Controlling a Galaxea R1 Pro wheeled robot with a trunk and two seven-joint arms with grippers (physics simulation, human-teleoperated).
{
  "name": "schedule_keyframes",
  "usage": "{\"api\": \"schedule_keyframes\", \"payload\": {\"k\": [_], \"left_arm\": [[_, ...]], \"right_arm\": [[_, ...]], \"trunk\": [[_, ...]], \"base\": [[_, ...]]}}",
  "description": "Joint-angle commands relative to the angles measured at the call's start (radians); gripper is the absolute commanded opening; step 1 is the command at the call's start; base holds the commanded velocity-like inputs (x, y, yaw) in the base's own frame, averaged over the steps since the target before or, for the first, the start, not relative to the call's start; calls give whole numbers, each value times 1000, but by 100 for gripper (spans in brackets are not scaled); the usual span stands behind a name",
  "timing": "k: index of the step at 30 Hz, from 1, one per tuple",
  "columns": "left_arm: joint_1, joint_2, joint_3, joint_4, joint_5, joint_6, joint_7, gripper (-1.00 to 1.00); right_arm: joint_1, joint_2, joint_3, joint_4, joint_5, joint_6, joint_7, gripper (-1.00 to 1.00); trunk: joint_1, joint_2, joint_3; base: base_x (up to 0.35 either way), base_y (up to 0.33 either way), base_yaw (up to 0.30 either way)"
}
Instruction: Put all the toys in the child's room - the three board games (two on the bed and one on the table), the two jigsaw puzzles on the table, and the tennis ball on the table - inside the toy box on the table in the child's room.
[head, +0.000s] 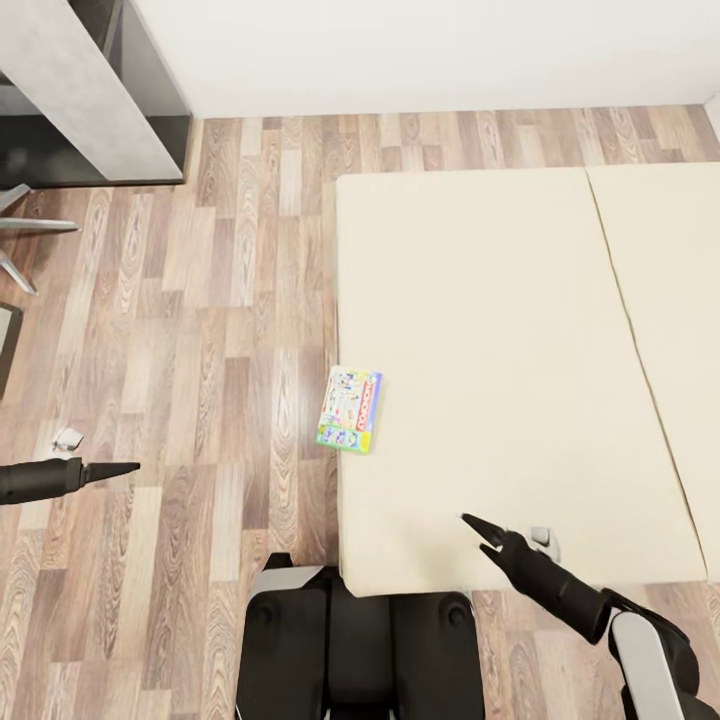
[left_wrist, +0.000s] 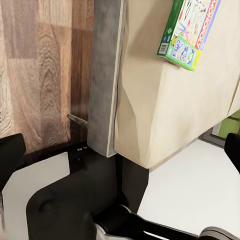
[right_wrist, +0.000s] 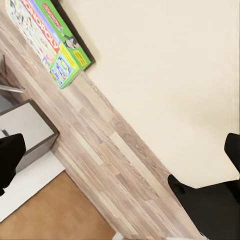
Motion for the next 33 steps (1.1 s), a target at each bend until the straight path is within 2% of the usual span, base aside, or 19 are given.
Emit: {"api": "schedule_keyframes", "payload": {"k": [1, 7, 14, 19, 26, 33], "left_arm": [[0, -1, 4, 0, -12, 11, -8, 100], [9, -1, 5, 1, -12, 10, -8, 100], [48, 0, 5, 5, -8, 11, -8, 100], [52, -2, 3, 6, -7, 12, -8, 100], [53, -19, 2, 6, -10, 12, -8, 100], [53, -22, 2, 6, -9, 12, -8, 100]], "right_arm": [[3, -3, -7, 1, 9, 4, 15, 100], [7, -8, -14, 4, 11, 2, 22, 100], [8, -10, -17, 4, 12, -13, 23, 100], [8, -9, -16, 4, 13, -28, 22, 100], [8, -8, -14, 5, 13, -61, 20, 100], [8, -8, -16, 9, 14, -68, 17, 100]], "trunk": [[1, -1, 1], [1, -1, 9], [1, -1, 11], [1, -1, 11], [1, -1, 11], [1, -1, 11]], "base": [[0, 0, 67], [0, 0, 69], [0, 0, 23], [0, 0, 1], [0, 0, 0], [0, 0, 0]]}}
